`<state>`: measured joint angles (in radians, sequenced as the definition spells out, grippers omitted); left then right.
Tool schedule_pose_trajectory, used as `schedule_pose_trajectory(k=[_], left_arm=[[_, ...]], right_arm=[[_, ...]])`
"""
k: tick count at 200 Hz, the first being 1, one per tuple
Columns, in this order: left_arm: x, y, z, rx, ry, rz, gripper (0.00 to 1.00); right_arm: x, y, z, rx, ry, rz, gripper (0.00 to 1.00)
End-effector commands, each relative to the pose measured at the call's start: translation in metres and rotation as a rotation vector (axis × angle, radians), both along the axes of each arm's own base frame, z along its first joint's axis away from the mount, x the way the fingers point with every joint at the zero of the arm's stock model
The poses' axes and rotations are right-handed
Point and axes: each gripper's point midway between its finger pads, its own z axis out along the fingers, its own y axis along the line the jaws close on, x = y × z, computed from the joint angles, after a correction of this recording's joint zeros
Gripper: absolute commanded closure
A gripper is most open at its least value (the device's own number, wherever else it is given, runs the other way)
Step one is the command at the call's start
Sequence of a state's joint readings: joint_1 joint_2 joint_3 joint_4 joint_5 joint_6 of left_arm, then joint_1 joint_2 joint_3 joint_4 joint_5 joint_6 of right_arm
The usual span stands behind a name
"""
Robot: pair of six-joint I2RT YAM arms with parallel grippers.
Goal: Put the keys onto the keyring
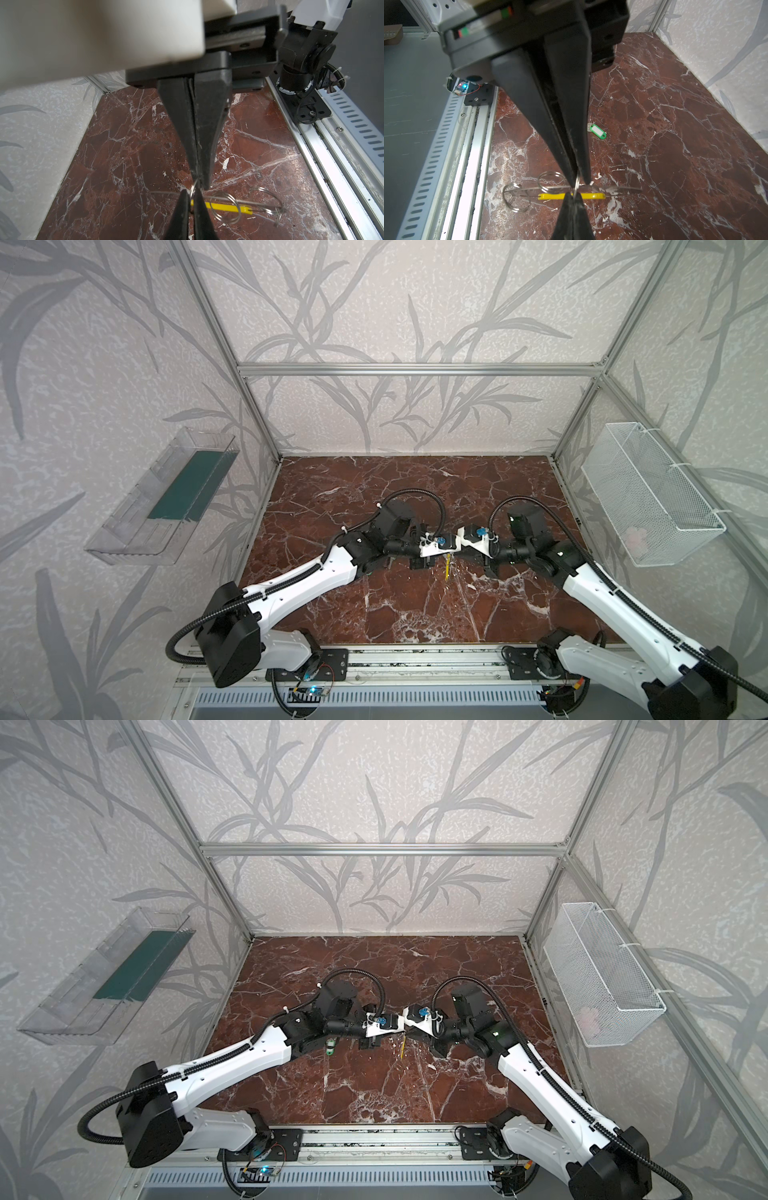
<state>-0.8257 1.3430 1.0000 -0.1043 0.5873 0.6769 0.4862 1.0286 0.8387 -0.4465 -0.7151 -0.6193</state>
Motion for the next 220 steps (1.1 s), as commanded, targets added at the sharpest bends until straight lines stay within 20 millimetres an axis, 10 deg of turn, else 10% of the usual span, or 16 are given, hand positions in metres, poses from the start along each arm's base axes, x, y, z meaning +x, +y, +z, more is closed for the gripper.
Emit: schedule_pose_trajectory(k=[1,71,220], left_arm=[[0.002,-0.004,0.008,-0.005,-0.035,-0.016,0.98],[-0.004,-0.006,0.025,-0.126,0.052,-0.032,1.00],[0.001,-0.003,0.069,-0.463,0.172,-0.054,1.00]], right_arm=[[-0.003,0.006,0.025,0.058,-0.056,0.030,1.00],[0.005,-0.013,0.028,0.092,-0.187,-0.069,0.82],[0.008,-0.017,0.052,0.282,-0.167,-0.106,0.78]])
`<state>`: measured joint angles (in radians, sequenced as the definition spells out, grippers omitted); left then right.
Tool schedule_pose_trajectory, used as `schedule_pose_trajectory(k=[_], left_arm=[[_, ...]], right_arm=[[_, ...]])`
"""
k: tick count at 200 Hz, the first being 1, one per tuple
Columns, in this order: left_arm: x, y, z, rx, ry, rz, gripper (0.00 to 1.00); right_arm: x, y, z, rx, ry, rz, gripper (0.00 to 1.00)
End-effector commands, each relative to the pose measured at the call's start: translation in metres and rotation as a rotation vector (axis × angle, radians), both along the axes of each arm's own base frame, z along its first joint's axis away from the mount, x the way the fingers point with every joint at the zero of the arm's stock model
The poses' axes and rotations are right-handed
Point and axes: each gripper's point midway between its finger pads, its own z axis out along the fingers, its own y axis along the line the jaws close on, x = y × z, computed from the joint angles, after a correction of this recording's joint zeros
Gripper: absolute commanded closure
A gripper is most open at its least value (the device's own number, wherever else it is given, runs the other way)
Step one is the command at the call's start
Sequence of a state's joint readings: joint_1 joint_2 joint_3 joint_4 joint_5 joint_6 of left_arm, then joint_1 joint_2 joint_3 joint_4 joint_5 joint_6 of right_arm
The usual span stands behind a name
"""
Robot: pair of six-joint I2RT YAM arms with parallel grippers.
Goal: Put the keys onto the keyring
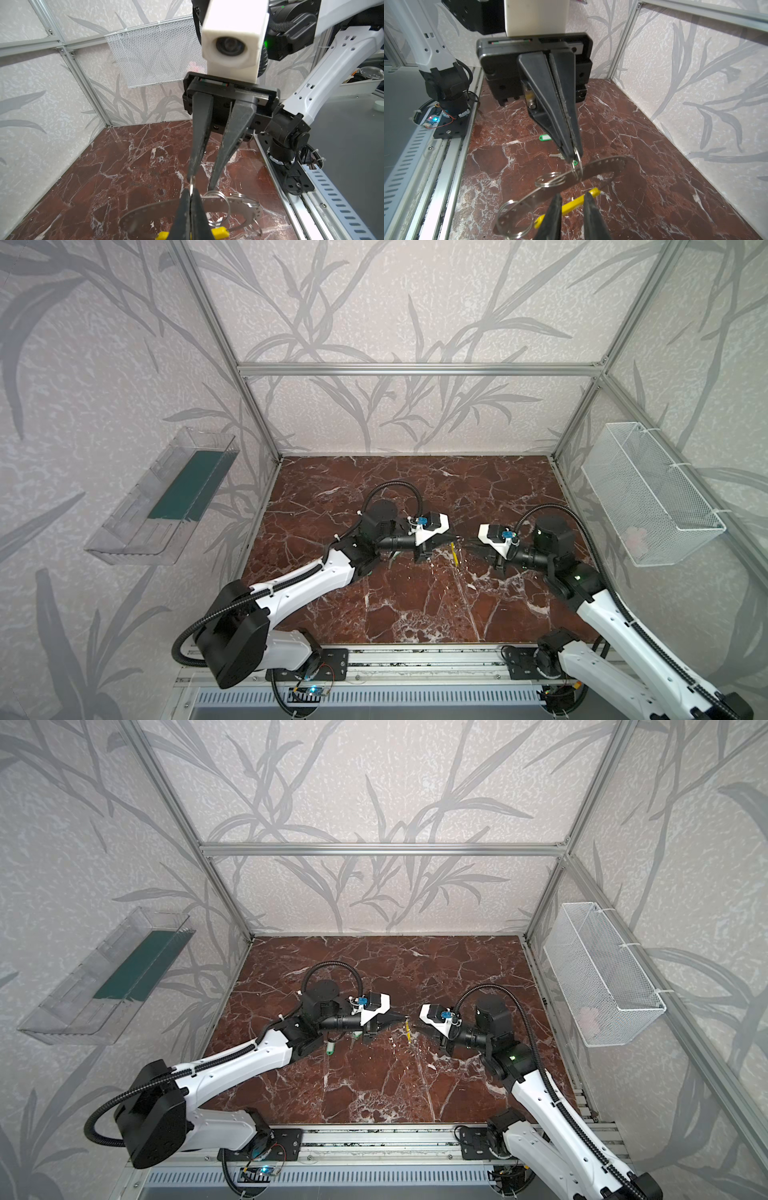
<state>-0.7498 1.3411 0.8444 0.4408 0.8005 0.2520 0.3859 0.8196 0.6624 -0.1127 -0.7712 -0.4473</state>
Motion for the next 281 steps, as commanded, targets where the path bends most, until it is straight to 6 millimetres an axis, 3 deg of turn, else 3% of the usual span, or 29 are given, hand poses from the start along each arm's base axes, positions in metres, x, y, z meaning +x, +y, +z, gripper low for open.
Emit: schedule_pose_trajectory(k=[1,30,168,255,275,281], left_arm=[[-0.004,0.001,0.022,-0.093,-0.016,-0.030,1.00],[-0.004,0.001,0.023,-0.114,-0.008,-0.035,1.00],[-0.011,0.000,0.022,-0.110,0.004,-0.084,1.00],[-0.011,-0.001,0.022,-0.105,0.001,-0.093,1.00],[-0.007,0.000,0.019,-0.084,-0.012,-0.065,1.00],[-0.004,0.000,0.017,-0.067,-0.022,-0.048,0.95]], right_arm=[[-0.001,0.003,0.010,0.051,-0.003,0.015,0.78],[0.000,0.003,0.021,0.095,-0.026,0.009,0.78],[-0.006,0.010,0.032,0.154,-0.020,0.070,0.83],[-0.008,0.011,0.029,0.140,-0.006,0.084,1.00],[-0.009,0.010,0.030,0.132,-0.008,0.081,1.00],[-0.008,0.009,0.029,0.123,-0.005,0.077,1.00]])
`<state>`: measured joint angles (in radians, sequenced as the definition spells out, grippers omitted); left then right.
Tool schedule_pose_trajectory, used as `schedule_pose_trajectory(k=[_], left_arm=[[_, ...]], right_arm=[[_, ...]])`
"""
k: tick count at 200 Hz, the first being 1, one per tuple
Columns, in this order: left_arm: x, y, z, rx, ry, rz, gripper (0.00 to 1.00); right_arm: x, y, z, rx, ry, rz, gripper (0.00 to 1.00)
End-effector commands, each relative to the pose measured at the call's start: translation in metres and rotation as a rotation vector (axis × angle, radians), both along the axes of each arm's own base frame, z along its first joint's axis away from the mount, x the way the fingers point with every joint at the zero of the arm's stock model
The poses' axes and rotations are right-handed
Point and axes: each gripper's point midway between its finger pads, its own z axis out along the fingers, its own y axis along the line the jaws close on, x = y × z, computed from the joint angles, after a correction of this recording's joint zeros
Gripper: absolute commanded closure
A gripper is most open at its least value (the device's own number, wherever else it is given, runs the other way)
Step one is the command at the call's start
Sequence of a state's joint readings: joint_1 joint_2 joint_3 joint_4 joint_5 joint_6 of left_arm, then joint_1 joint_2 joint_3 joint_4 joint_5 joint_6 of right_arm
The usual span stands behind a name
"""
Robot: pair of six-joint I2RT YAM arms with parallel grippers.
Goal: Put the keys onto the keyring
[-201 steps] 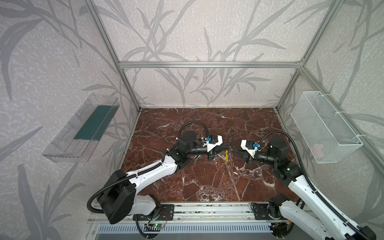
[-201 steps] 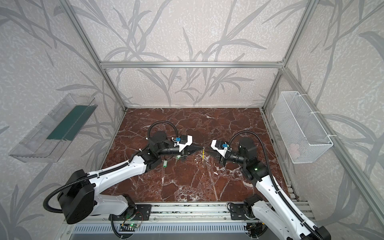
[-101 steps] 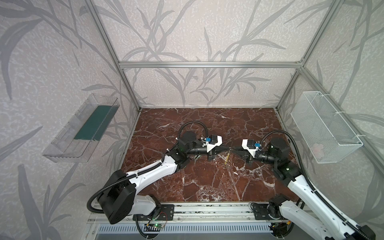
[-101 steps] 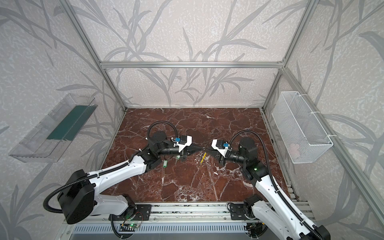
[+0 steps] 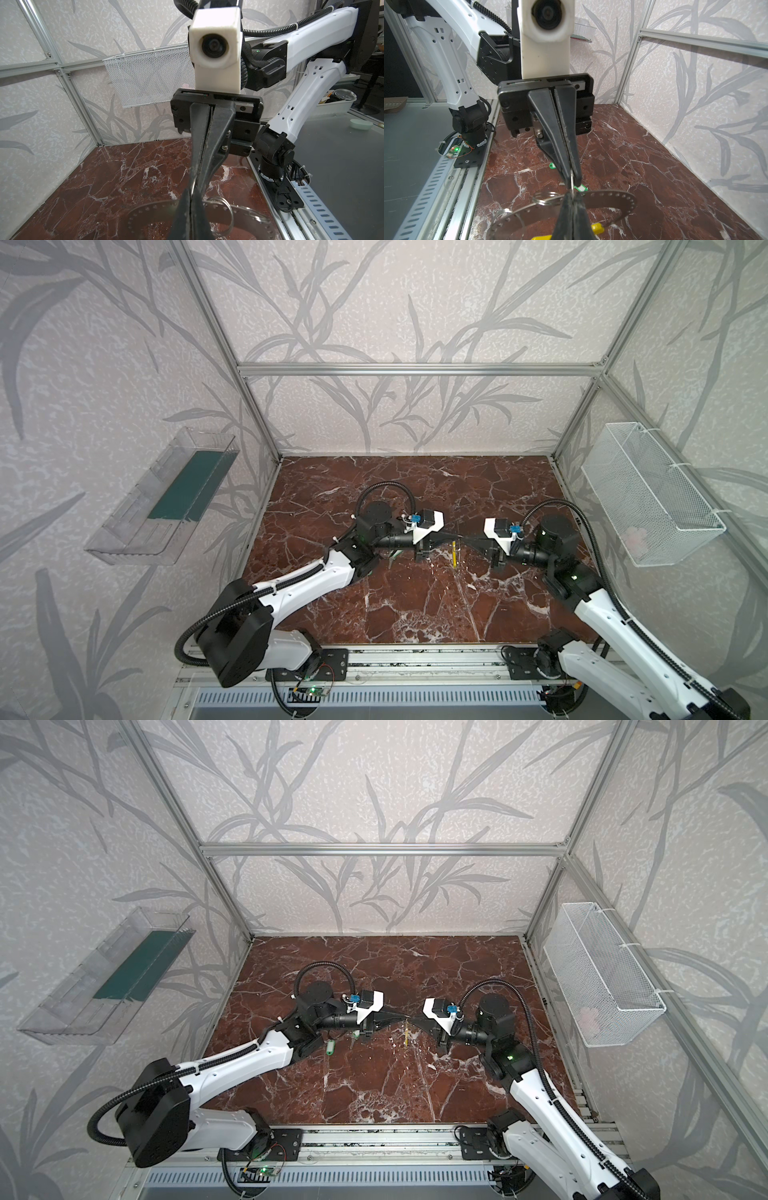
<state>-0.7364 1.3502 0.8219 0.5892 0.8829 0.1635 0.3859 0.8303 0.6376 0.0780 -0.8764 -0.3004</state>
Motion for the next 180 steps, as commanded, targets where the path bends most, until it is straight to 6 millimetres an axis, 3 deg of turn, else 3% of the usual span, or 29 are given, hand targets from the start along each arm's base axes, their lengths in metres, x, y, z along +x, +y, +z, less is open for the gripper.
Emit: schedule_pose_trajectory(k=[1,17,33,76,180], left_arm=[[0.004,-0.001,0.001,0.021,-0.033,0.020,0.94],[0.012,0.002,0.000,0.073,-0.088,0.079,0.74],[0.014,0.007,-0.008,0.178,-0.147,0.096,0.70],[0.015,0.013,-0.010,0.328,-0.254,0.107,0.71],[-0.002,-0.007,-0.015,0.444,-0.306,0.024,0.73]], right_arm=[[-0.002,-0.001,0.004,-0.011,-0.009,0.002,1.00],[-0.001,-0.003,-0.003,-0.050,0.014,-0.010,1.00],[-0.001,-0.006,-0.010,-0.095,0.045,-0.023,1.00],[-0.002,-0.011,-0.020,-0.190,0.106,-0.034,1.00],[-0.004,-0.010,-0.022,-0.206,0.124,-0.020,1.00]])
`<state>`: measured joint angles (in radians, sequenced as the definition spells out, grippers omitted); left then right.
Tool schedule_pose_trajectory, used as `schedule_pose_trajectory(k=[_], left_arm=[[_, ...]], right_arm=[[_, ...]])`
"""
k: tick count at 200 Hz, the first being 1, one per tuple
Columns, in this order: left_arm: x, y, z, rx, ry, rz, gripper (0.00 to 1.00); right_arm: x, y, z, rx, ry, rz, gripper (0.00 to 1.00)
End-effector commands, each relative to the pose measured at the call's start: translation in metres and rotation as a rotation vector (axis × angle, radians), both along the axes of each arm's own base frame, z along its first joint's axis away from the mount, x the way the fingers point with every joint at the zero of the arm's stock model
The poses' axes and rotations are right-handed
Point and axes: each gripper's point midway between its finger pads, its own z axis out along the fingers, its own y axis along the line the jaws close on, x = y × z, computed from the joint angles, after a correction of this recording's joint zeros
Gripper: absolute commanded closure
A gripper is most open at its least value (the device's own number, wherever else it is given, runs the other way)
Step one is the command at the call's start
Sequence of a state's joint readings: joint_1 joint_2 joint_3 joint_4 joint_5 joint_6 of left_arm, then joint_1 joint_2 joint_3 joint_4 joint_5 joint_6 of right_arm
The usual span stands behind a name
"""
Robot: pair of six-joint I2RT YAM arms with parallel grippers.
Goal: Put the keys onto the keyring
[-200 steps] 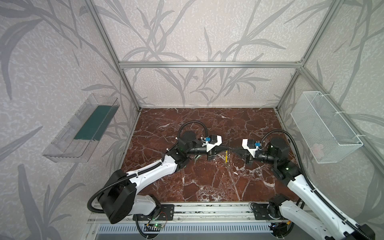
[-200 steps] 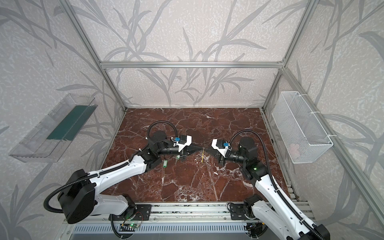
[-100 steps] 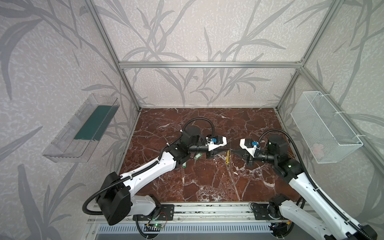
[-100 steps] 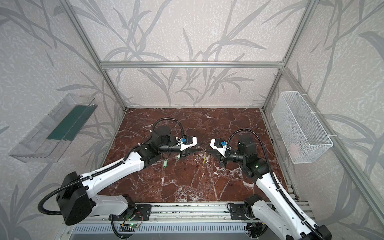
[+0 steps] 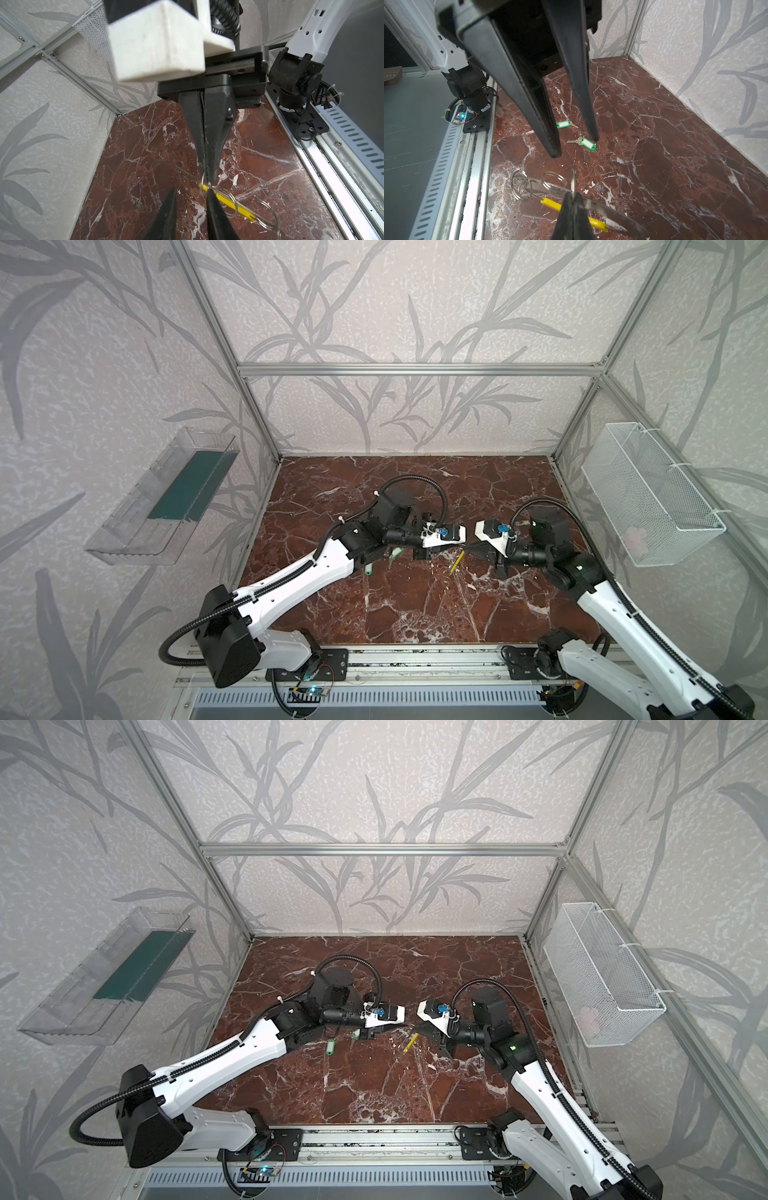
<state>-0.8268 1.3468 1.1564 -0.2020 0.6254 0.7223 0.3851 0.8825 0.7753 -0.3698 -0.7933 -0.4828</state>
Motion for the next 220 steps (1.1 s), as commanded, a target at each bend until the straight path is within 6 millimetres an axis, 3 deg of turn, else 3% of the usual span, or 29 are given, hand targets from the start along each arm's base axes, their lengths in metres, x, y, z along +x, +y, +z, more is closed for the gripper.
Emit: schedule_pose_trajectory(k=[1,63,139,177,197,220], left_arm=[[-0.003,-0.003,-0.003,0.049,-0.026,-0.024,0.73],[0.001,-0.009,-0.015,0.090,-0.022,-0.017,0.75],[-0.001,-0.017,-0.013,0.074,-0.014,-0.027,0.82],[-0.001,-0.020,-0.015,0.067,0.012,-0.034,1.00],[-0.002,-0.021,-0.016,0.056,0.036,-0.034,1.00],[-0.002,-0.019,-0.006,-0.020,0.094,-0.031,1.00]], right_arm=[[-0.001,0.002,0.015,0.014,-0.030,0.016,1.00],[-0.004,0.003,0.015,0.025,-0.036,0.024,1.00],[-0.006,0.005,0.014,0.021,-0.031,0.035,1.00],[-0.005,0.005,0.016,0.023,-0.048,0.032,1.00],[-0.003,0.003,0.017,0.024,-0.084,0.013,1.00],[0.001,-0.004,0.013,0.012,-0.158,-0.036,0.76]])
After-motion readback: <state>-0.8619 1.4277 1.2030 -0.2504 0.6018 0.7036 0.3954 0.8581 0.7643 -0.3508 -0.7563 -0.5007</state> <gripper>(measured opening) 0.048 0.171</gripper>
